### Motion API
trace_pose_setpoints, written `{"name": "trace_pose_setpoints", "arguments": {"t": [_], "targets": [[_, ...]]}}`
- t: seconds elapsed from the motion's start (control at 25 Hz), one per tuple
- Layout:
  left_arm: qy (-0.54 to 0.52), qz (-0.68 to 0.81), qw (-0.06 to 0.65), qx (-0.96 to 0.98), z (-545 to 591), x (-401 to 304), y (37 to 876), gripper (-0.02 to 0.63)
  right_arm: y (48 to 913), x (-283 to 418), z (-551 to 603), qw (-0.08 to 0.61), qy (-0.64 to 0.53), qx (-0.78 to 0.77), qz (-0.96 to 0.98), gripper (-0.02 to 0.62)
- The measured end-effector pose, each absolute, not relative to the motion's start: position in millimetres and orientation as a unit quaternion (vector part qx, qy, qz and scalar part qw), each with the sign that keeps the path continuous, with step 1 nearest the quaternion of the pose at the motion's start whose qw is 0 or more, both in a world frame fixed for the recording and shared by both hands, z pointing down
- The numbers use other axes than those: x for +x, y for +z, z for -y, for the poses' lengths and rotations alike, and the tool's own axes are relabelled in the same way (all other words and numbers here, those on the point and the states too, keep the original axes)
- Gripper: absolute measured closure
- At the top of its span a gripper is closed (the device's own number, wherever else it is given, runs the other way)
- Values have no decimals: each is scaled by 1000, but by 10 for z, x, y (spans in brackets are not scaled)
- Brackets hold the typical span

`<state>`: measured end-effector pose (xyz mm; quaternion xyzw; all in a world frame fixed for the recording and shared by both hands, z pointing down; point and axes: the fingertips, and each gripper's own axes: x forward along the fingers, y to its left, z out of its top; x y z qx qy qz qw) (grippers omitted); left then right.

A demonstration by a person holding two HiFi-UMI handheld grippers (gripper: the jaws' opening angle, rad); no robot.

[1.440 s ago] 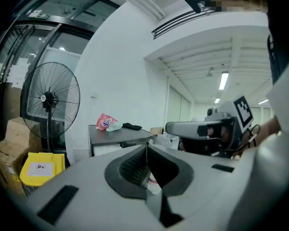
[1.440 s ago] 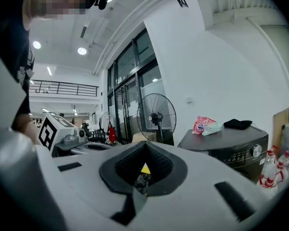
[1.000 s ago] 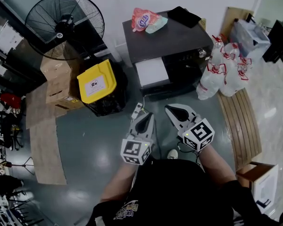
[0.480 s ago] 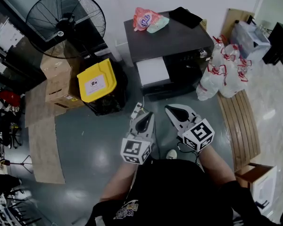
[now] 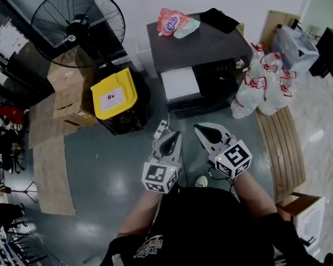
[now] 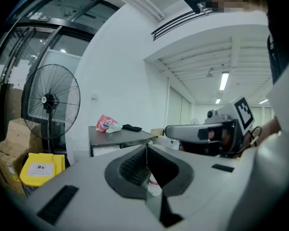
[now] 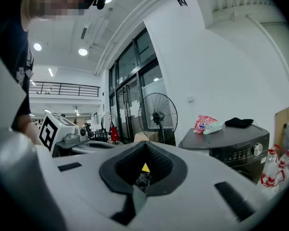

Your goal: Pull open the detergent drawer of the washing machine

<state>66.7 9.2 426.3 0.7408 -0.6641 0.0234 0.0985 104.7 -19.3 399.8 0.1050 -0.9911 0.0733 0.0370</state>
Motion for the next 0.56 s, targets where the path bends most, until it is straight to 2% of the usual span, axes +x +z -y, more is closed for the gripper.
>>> {"name": "trace_pose_setpoints", "arguments": {"t": [0.56], "targets": [[25, 666, 94, 739, -20, 694, 4235, 598, 3982, 1070, 257, 37, 71, 100, 992, 592]]}}
